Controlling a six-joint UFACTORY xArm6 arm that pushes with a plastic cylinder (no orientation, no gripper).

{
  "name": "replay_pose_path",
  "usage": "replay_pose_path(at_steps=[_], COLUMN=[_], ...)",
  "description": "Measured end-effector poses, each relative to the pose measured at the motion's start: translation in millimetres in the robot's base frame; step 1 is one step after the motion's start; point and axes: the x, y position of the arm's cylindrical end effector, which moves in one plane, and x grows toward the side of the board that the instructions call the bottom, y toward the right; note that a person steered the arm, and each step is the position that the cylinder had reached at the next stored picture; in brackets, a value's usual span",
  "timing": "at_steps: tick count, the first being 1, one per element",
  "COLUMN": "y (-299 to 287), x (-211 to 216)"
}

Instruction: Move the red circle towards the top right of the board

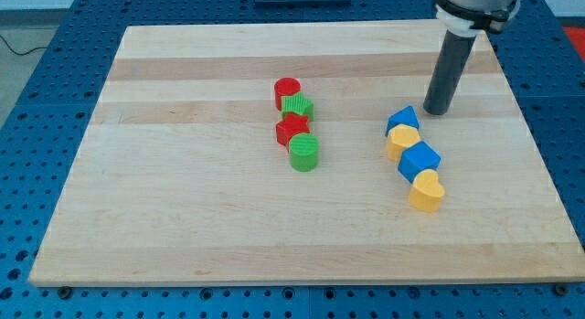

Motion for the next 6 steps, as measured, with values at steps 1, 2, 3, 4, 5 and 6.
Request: replay_pose_path(at_steps=[1,2,3,4,5,6], y=[0,-2,-61,-121,-128,-128], x=[-14,-53,-68,-51,-37,-65])
